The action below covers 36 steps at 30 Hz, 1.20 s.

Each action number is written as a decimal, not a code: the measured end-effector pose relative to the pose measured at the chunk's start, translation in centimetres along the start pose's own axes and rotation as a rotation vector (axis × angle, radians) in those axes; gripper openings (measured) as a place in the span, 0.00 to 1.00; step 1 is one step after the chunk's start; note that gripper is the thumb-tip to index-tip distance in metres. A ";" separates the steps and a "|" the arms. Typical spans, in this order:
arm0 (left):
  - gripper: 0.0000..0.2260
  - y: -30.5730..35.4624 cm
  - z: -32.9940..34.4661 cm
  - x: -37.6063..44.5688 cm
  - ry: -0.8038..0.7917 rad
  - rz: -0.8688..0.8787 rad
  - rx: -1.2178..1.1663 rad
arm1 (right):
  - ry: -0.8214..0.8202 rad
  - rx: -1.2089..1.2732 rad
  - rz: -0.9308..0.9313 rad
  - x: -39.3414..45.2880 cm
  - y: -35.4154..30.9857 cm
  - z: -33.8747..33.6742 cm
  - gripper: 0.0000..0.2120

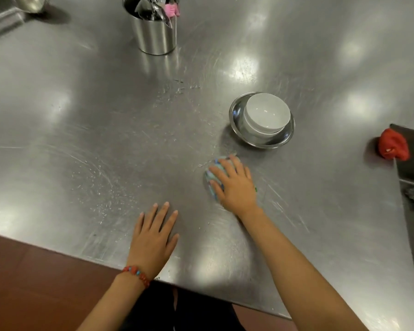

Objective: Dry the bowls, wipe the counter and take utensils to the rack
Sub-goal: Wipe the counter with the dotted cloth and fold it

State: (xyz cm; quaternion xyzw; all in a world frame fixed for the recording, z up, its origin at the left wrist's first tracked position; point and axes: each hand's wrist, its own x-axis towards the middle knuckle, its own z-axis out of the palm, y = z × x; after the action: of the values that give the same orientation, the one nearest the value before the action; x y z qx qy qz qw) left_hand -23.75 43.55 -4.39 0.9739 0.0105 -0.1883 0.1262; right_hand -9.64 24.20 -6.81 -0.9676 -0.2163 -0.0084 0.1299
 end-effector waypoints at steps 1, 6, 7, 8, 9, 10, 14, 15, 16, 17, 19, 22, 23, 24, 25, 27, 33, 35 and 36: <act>0.33 0.0 0.1 0.0 -0.005 -0.001 -0.003 | -0.011 0.009 0.046 1.6 0.2 -0.1 0.17; 0.32 0.0 -0.1 0.0 0.004 -0.002 -0.007 | -0.004 -0.035 0.187 5.9 -0.1 0.2 0.17; 0.32 -0.1 -0.1 0.0 0.011 -0.004 -0.016 | 0.008 -0.033 0.170 5.1 -0.6 0.4 0.17; 0.32 -0.2 -0.2 -0.1 0.019 -0.012 -0.032 | 0.024 -0.034 0.115 3.8 -1.3 0.6 0.17; 0.32 -0.4 -0.3 -0.2 0.028 -0.022 -0.052 | 0.032 -0.044 0.040 2.1 -2.2 0.9 0.16; 0.31 -0.6 -0.3 -0.3 0.030 -0.034 -0.066 | 0.032 -0.052 -0.039 0.4 -3.0 1.2 0.16; 0.32 -1.9 -0.8 -0.7 0.049 -0.089 -0.085 | -0.018 -0.023 -0.180 0.4 -2.6 1.1 0.16; 0.32 -2.3 -1.0 -0.8 0.059 -0.106 -0.089 | -0.031 -0.016 -0.144 1.7 -2.2 1.1 0.17; 0.32 -2.6 -1.2 -0.9 0.067 -0.127 -0.095 | -0.042 -0.010 -0.082 3.5 -2.0 1.0 0.17; 0.32 -2.9 -1.5 -1.0 0.073 -0.145 -0.097 | -0.050 -0.002 -0.004 5.4 -1.9 0.9 0.17; 0.33 -3.6 -1.7 -1.3 0.080 -0.169 -0.090 | -0.043 -0.008 0.123 8.4 -2.1 1.1 0.17; 0.33 -4.2 -1.9 -1.6 0.083 -0.185 -0.076 | -0.016 -0.030 0.161 8.8 -3.5 1.3 0.17; 0.32 -4.3 -1.9 -1.6 0.077 -0.187 -0.073 | 0.015 -0.041 0.130 7.7 -4.3 1.4 0.16; 0.28 -4.3 -2.0 -1.7 0.071 -0.189 -0.070 | 0.043 -0.052 0.088 6.0 -5.3 1.6 0.16; 0.25 -4.3 -2.0 -1.7 0.073 -0.187 -0.066 | 0.061 -0.058 0.046 3.9 -6.6 1.8 0.16; 0.23 -4.4 -1.8 -1.6 0.078 -0.180 -0.053 | 0.041 -0.065 -0.057 -1.0 -9.4 2.8 0.17; 0.23 -4.7 -1.6 -1.6 0.118 -0.143 -0.061 | -0.007 -0.078 -0.357 -6.6 -9.5 3.1 0.16; 0.24 -4.8 -1.7 -1.7 0.136 -0.132 -0.065 | -0.004 -0.109 -0.265 -5.4 -7.9 2.1 0.16; 0.24 -4.9 -1.8 -1.8 0.143 -0.125 -0.073 | 0.005 -0.105 -0.162 -4.7 -7.4 1.5 0.17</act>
State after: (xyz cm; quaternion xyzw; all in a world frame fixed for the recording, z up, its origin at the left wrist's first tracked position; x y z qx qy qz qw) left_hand -25.11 48.79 -3.32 0.9771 0.0869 -0.1255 0.1484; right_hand -17.06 29.05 -6.82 -0.9524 -0.2927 -0.0325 0.0785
